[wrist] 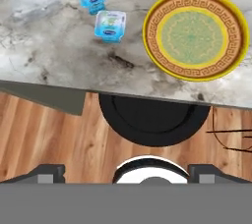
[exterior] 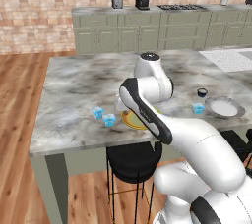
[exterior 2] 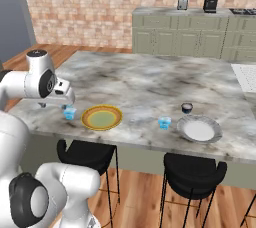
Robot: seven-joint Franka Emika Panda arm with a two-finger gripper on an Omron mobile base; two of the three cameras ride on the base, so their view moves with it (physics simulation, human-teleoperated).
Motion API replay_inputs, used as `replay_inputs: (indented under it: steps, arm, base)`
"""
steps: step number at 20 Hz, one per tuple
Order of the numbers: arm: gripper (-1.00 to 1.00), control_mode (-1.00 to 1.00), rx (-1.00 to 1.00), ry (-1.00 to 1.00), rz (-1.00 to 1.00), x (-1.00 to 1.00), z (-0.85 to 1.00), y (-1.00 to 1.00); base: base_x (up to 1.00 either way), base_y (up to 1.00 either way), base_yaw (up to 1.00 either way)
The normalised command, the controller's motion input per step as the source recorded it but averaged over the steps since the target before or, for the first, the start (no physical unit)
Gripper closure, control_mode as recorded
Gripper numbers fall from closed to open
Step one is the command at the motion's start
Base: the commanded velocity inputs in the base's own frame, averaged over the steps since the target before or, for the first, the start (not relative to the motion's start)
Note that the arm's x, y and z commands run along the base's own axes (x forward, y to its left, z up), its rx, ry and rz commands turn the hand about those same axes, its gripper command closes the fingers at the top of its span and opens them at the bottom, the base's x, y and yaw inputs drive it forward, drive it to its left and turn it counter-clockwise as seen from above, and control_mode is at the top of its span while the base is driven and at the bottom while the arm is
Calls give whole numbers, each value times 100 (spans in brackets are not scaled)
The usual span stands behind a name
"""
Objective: Place two yogurt containers on each plate.
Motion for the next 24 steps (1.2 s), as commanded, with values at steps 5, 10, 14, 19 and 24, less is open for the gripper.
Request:
replay_inputs:
  steps: [5,10,14,19,24]
  arm:
    - [-100,-100,0,2,0,45,-33,48]
    - [-100,-100,0,2,0,43,-36,31]
    - [-100,-100,0,12,0,27,-32,0]
    - [-100,-100,-1,15,-1,35,-27,1]
    - [-100,-100,0,6,0,39,-27,5]
  base:
    - [0,0,0]
    - [0,0,0]
    - [0,0,0]
    - [0,0,0]
    - [0,0,0]
